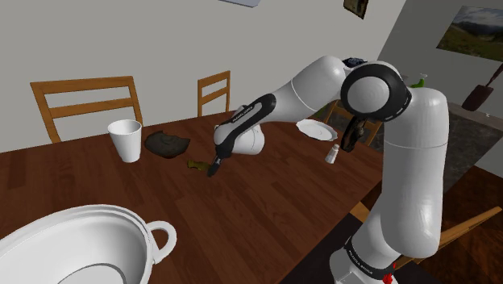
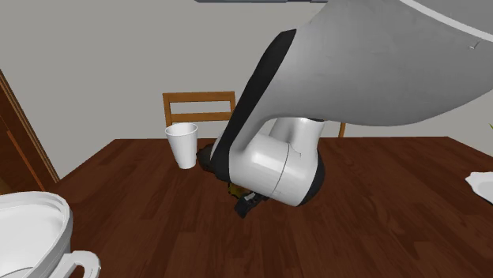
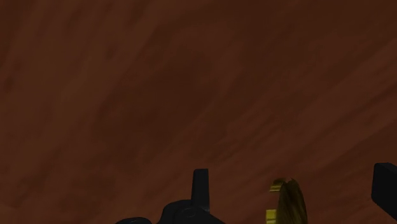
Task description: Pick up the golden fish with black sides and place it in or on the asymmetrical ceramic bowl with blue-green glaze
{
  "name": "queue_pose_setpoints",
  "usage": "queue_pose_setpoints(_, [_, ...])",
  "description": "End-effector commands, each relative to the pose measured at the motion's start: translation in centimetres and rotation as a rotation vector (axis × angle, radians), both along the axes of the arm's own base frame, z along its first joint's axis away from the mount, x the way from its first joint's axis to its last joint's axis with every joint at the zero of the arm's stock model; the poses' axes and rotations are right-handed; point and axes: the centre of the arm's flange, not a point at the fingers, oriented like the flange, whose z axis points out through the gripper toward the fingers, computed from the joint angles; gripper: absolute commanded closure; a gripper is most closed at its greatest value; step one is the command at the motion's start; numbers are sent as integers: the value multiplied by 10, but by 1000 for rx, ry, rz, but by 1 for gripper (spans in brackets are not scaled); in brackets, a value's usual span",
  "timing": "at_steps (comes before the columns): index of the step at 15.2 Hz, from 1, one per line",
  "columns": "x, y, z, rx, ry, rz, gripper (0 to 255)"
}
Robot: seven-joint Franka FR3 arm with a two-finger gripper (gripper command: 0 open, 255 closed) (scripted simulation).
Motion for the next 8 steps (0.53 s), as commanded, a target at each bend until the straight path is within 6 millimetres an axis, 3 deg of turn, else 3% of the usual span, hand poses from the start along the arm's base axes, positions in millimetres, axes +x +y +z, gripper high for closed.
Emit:
queue_pose_setpoints(1, [1,2,-5,0,0,0,0])
queue_pose_setpoints(7, [1,2,-5,0,0,0,0])
queue_pose_setpoints(8, [1,2,-5,0,0,0,255])
